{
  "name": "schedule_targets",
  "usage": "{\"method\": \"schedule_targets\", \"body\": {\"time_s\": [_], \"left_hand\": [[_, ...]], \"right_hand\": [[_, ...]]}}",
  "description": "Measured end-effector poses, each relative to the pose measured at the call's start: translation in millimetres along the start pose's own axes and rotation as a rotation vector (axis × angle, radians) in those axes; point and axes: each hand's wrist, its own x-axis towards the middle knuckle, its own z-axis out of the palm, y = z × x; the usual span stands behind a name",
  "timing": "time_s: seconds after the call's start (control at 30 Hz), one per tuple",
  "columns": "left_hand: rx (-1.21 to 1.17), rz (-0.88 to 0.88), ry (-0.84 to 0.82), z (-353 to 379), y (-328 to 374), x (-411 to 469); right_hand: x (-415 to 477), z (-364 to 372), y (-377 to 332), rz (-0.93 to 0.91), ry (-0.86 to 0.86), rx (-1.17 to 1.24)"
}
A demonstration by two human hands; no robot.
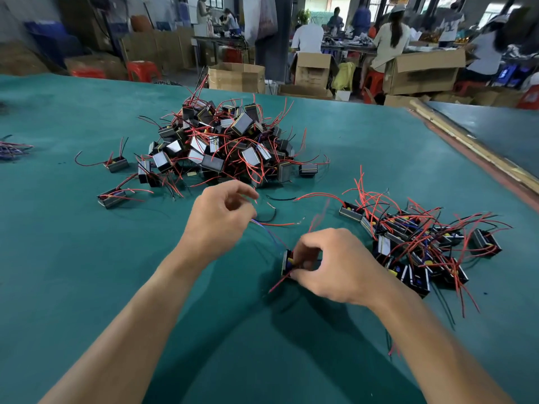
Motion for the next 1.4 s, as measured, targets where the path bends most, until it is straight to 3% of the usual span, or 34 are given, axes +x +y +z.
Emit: {"method": "schedule_targets", "body": {"time_s": [0.1, 0.17, 0.27, 0.5, 0.73, 1.0, 1.27, 1.4], "left_hand": [[0.438, 0.079, -0.187, 0.7, -16.9, -0.4], [0.539, 0.112, -0.303, 4.5, -23.3, -2.1], [0.612, 0.139, -0.22, 6.6, -24.9, -1.4], [0.609, 0.128, -0.113, 3.7, -25.0, 0.0], [0.605, 0.057, -0.017, 3.9, -29.6, 1.7], [0.597, -0.034, -0.031, 0.7, -30.0, 5.0], [0.4, -0.18, -0.038, 1.2, -20.7, 7.3], [0.448, -0.211, -0.1, 0.6, -15.7, 4.1]], "right_hand": [[-1.6, 3.4, -1.3, -0.05, -0.06, 0.027], [-1.5, 4.9, -0.3, -0.065, -0.091, 0.024], [-0.4, 5.0, 1.8, -0.051, -0.073, 0.052], [2.7, 1.3, 5.5, -0.012, 0.021, 0.089], [-1.6, -5.5, 3.6, 0.031, -0.128, 0.082], [-2.5, -6.4, 3.6, -0.017, -0.151, 0.105], [3.4, -7.2, 10.8, 0.039, 0.126, 0.108], [3.3, -7.0, 12.4, 0.055, 0.182, 0.15]]}}
